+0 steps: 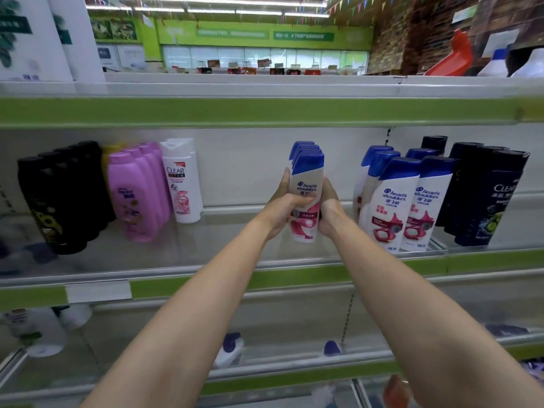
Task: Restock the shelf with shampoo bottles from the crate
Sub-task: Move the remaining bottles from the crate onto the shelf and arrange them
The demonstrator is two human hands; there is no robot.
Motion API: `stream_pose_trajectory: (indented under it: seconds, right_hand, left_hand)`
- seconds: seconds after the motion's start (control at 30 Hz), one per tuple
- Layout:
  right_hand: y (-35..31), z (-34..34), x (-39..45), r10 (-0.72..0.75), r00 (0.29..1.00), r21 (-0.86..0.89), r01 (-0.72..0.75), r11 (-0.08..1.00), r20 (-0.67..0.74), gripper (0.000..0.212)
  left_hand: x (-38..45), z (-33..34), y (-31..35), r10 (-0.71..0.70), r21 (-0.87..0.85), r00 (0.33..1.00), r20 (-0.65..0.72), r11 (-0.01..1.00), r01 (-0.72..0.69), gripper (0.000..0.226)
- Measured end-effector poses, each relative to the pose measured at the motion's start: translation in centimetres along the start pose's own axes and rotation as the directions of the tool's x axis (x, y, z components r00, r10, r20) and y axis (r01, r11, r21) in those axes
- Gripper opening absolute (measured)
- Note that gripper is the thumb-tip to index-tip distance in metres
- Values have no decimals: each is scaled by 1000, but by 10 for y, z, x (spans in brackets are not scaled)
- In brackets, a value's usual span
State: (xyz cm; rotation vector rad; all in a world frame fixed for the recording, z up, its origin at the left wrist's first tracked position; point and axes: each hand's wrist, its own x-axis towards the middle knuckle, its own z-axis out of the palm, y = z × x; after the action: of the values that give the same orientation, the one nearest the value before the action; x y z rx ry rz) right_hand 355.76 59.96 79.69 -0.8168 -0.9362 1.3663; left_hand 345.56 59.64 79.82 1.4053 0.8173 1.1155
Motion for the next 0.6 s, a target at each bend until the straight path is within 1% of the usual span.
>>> stream_pose_trajectory:
  seconds: [0.13, 0.2, 0.3, 0.43, 0.5, 0.53, 0.57, 0.6]
  right_hand:
    - [11, 18, 11, 31, 999, 10, -32, 999, 21, 57]
    - [16, 28, 16, 47, 998, -9, -47, 999, 47, 55]
    - [23, 46, 23, 82, 989, -10, -81, 997, 123, 48]
    - [34, 70, 31, 115, 973, -41, -109, 993, 201, 46]
    - [40, 80, 35, 124, 963, -62, -112, 992, 240, 44]
    - [43, 85, 37, 130, 957, -59, -119, 991, 258, 44]
    - [45, 89, 38, 137, 954, -55, -126, 990, 268, 44]
    - [48, 93, 39, 138, 951, -49, -130, 990, 277, 45]
  left_hand:
    - [-5, -21, 4, 41, 11, 999, -24, 999, -41, 55]
    - [-8, -32, 4, 47, 19, 998, -50, 999, -46, 54]
    - [-13, -48, 5, 56, 13, 993, -101, 998, -55, 59]
    - [-23, -70, 8, 72, 28, 983, -171, 997, -68, 46]
    - [-25, -81, 8, 86, 13, 974, -208, 996, -85, 52]
    - [-26, -86, 8, 91, 9, 971, -223, 996, -91, 60]
    - [-27, -89, 10, 87, 6, 968, -237, 996, -88, 74]
    - [-27, -91, 11, 73, -4, 962, -263, 997, -77, 95]
